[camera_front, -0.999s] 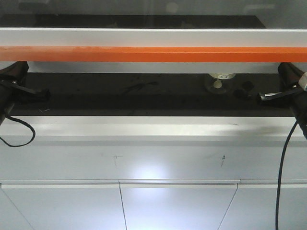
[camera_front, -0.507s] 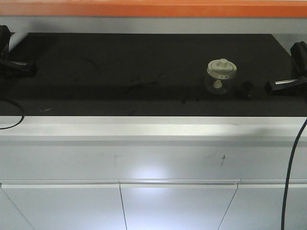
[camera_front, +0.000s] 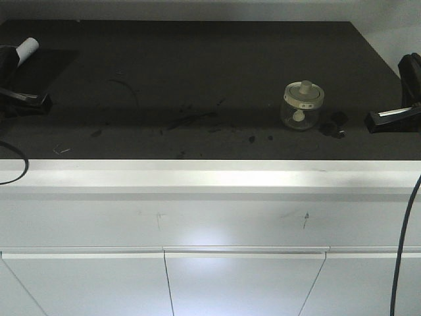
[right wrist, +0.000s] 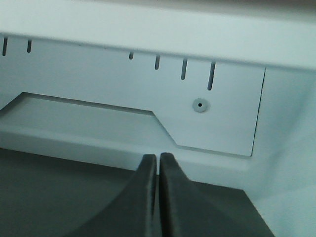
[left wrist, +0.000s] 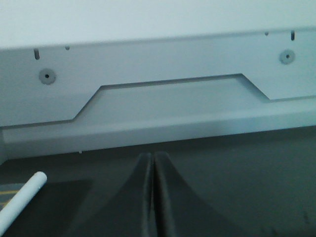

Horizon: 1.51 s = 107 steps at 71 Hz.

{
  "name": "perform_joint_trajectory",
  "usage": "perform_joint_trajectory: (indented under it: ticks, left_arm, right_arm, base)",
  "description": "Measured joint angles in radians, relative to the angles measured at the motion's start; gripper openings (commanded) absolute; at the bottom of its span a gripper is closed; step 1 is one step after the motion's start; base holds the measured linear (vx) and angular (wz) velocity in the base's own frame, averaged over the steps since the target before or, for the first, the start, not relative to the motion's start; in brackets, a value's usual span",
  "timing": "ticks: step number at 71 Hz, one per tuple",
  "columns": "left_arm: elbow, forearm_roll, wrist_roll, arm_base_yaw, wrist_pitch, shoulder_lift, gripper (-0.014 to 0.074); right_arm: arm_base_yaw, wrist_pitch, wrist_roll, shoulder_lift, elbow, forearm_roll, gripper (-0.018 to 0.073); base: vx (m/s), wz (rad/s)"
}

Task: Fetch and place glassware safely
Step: 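Release the bar and move the right gripper toward the glass jar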

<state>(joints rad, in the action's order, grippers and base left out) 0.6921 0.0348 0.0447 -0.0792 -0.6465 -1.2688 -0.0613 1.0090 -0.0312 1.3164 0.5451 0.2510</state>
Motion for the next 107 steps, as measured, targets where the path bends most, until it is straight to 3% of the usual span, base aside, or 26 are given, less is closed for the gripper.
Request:
perform_joint_trajectory:
  ticks: [11, 19, 32, 62, 76, 91, 98, 107]
  left_arm:
    - [0.0, 0.001, -0.004, 0.0, 0.172, 0.097, -0.0007]
    - [-0.001, 0.001, -0.021, 0.0, 0.31, 0.186, -0.0007]
    - [-0.06, 0.001, -0.062, 0.0, 0.396, 0.371, -0.0007]
    - [-0.246, 0.001, -0.072, 0.0, 0.68, 0.755, -0.0007]
    - [-0.268, 0.001, -0.072, 0.0, 0.771, 0.816, -0.0007]
    - [-0.268, 0.001, -0.072, 0.0, 0.814, 0.818, -0.0007]
    - [-0.268, 0.001, -0.072, 0.0, 0.816, 0.818, -0.0007]
    - [-0.268, 0.001, -0.072, 0.0, 0.819, 0.818, -0.0007]
  right_arm:
    - [0.0, -0.053, -0.097, -0.016, 0.0, 0.015, -0.0003]
    - [0.0, -0.094, -0.163, -0.032, -0.001, 0.078, -0.0003]
    - [0.0, -0.208, -0.253, -0.115, -0.001, 0.217, -0.0003]
    - [0.0, -0.512, -0.421, -0.33, -0.001, 0.348, -0.0003]
    - [0.0, -0.542, -0.478, -0.337, -0.001, 0.439, -0.0003]
    - [0.0, -0.542, -0.487, -0.296, -0.001, 0.451, 0.001]
    - [0.0, -0.525, -0.489, -0.255, -0.001, 0.449, 0.0055]
    - [0.0, -0.452, -0.489, -0.182, -0.001, 0.449, 0.0185]
  base:
    - [0.0, 0.0]
    - [0.0, 0.0]
    - [0.0, 0.0]
    - [0.0, 0.0]
    - [0.0, 0.0]
    - [0.0, 0.0]
    - [0.0, 0.0]
    - [0.0, 0.0]
